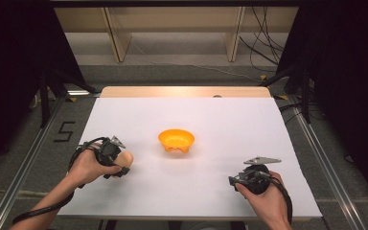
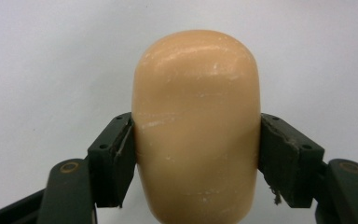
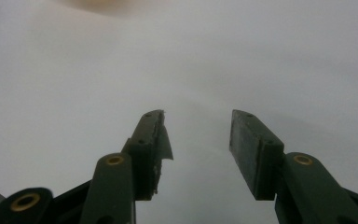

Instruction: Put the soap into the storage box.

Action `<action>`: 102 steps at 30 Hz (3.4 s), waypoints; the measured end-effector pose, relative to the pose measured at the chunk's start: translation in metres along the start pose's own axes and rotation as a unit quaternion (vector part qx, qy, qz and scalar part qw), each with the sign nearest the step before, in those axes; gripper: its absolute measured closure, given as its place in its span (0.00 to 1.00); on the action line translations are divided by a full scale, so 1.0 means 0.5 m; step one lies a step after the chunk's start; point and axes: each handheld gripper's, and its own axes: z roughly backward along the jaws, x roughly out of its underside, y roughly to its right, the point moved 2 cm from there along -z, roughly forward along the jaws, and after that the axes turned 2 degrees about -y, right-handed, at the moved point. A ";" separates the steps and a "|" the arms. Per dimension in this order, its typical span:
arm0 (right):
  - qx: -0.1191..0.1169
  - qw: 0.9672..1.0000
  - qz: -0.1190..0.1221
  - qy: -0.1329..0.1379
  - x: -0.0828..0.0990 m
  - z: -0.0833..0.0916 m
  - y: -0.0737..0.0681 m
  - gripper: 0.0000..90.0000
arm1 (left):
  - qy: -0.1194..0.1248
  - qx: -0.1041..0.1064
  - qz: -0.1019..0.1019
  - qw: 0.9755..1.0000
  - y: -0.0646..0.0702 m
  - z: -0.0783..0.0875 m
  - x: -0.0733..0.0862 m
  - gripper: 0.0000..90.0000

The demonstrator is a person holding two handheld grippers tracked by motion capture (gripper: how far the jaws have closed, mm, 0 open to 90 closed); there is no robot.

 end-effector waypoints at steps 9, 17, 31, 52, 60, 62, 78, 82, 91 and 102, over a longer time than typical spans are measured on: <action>0.012 1.000 0.010 0.021 -0.003 0.007 0.000 0.58 | 0.012 0.001 0.001 1.000 0.001 0.006 -0.010 0.36; 0.019 0.999 0.019 0.028 -0.003 0.010 0.003 0.55 | 0.019 0.001 -0.006 1.000 0.002 0.008 -0.023 0.36; 0.021 0.998 0.024 0.046 -0.005 0.010 0.010 0.55 | 0.043 -0.002 -0.027 0.999 0.002 0.006 -0.044 0.36; 0.027 0.999 0.021 0.039 -0.003 0.010 0.012 0.55 | 0.074 0.011 -0.064 0.995 0.003 -0.005 -0.073 0.36; 0.027 0.998 0.022 0.043 -0.003 0.009 0.013 0.55 | 0.096 0.007 -0.067 0.993 0.003 -0.013 -0.083 0.36; 0.027 0.999 0.023 0.041 -0.003 0.009 0.014 0.55 | 0.091 0.017 -0.071 0.993 0.002 -0.011 -0.087 0.36; 0.025 0.999 0.015 0.039 -0.003 0.009 0.013 0.55 | 0.117 0.021 -0.076 0.990 0.003 -0.010 -0.108 0.36; 0.023 0.999 -0.001 0.032 -0.002 0.011 0.008 0.55 | 0.121 0.022 -0.074 0.990 0.003 -0.010 -0.114 0.36; 0.019 0.999 0.005 0.038 -0.003 0.009 0.011 0.55 | 0.128 0.027 -0.078 0.988 -0.001 -0.012 -0.124 0.36; 0.022 0.999 0.004 0.036 -0.002 0.010 0.011 0.55 | 0.134 0.030 -0.082 0.987 -0.007 -0.013 -0.142 0.36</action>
